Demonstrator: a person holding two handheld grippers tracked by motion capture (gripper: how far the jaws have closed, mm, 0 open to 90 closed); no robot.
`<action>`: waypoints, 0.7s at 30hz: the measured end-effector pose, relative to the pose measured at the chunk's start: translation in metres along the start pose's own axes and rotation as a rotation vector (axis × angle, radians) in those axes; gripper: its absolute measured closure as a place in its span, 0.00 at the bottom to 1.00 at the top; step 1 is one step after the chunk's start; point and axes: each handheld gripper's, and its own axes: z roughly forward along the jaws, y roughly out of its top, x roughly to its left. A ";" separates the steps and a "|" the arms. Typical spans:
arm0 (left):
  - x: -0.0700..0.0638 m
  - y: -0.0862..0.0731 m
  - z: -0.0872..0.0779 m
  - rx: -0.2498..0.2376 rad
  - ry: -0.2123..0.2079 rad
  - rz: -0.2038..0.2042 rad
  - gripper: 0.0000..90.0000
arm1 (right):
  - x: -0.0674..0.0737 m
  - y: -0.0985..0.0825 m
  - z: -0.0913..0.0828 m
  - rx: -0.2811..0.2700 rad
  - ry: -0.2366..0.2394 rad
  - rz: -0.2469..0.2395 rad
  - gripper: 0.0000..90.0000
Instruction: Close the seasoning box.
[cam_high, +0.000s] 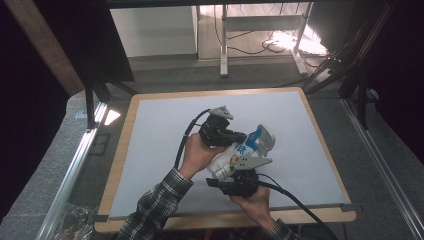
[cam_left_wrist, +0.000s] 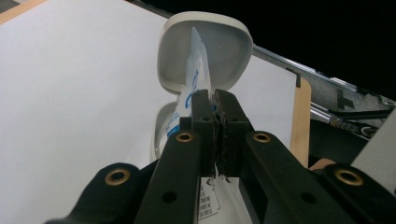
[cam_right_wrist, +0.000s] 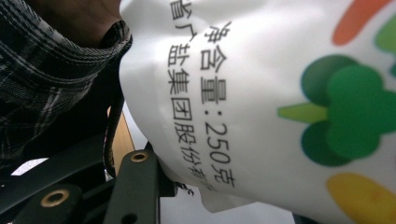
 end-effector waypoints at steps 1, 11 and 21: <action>0.000 0.000 0.000 0.000 0.000 0.000 0.97 | 0.000 0.000 0.000 0.000 0.000 0.000 0.64; 0.000 0.001 0.000 0.004 0.000 -0.004 0.97 | 0.000 0.001 0.000 -0.002 0.002 0.002 0.64; 0.000 0.001 0.001 -0.001 0.000 -0.013 0.97 | 0.000 0.001 0.000 0.001 0.002 0.003 0.64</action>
